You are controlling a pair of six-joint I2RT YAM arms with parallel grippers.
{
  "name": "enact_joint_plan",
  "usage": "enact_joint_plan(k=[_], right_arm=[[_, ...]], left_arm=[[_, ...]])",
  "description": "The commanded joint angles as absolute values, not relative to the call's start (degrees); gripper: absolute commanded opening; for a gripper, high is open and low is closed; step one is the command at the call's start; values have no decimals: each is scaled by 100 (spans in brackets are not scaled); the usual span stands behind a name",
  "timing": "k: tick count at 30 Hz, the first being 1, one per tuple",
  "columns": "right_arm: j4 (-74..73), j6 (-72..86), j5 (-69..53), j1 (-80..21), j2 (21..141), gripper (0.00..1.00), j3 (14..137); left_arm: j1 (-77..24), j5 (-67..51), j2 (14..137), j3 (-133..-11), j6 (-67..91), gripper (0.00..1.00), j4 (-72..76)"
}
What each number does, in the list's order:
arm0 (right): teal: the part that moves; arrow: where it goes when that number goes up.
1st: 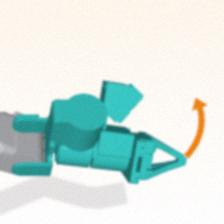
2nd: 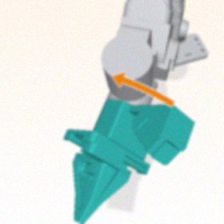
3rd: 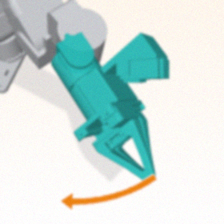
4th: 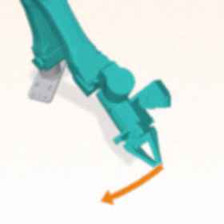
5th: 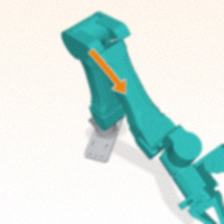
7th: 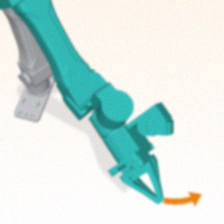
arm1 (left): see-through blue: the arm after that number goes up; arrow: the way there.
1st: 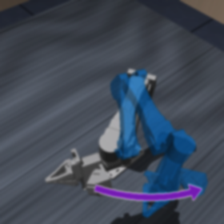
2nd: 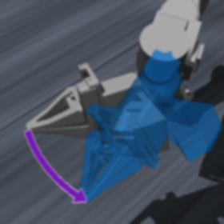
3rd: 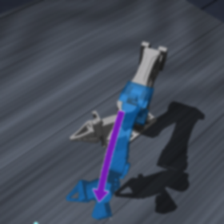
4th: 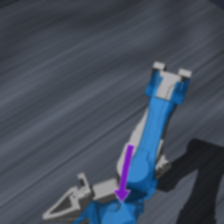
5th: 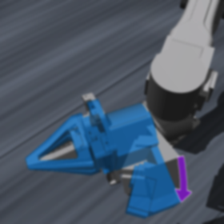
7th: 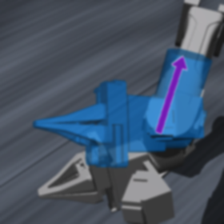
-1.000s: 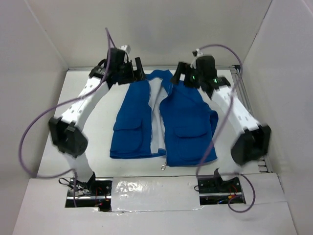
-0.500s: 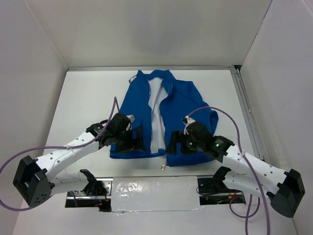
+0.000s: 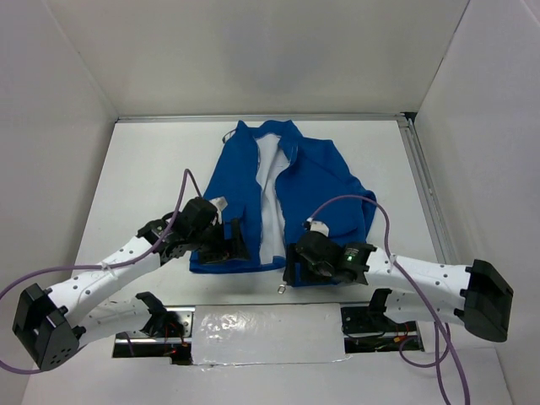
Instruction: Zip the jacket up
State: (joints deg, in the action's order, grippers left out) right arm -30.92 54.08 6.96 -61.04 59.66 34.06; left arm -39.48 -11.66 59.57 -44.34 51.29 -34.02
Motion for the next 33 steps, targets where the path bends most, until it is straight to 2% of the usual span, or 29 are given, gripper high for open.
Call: enact_joint_plan(k=[1,5,12,16,20,22,24,25,27,29,30,33], right_arm=[[-3296,5695,1230,-5828,6117,87,3516],[-3077,5625,1090,-5529,6266,86,3349],[-2918,5651,1195,-5721,7127,82,3401],[-2927,5826,1353,-5888,7619,74,3542],[-2892,6003,1468,-6073,7734,56,3542],[-2795,6064,1459,-6091,7769,57,3498],[-2856,6135,1468,-6091,7857,64,3515],[-2909,6143,1529,-6126,7875,71,3585],[-3067,6179,1643,-6213,7919,71,3665],[-3164,6240,1810,-6328,7937,63,3770],[-3199,6310,1828,-6363,7989,54,3788],[-3278,6468,1907,-6398,8042,35,3814]], left_arm=[[-3920,-1178,5819,-4360,5142,99,-3182],[-3850,-1169,5739,-4333,5045,99,-3208],[-3788,-1081,5722,-4254,5019,99,-3226],[-3771,-1072,5731,-4254,5001,99,-3243],[-3771,-1081,5695,-4236,4983,99,-3243],[-3771,-1064,5652,-4219,4975,99,-3252],[-3770,-1046,5599,-4201,4992,99,-3287],[-3771,-1046,5573,-4210,4992,99,-3313],[-3779,-1037,5528,-4210,5001,99,-3366],[-3779,-1011,5467,-4184,5010,99,-3366],[-3788,-993,5449,-4166,5010,99,-3358],[-3788,-1046,5449,-4122,4931,99,-3252]])
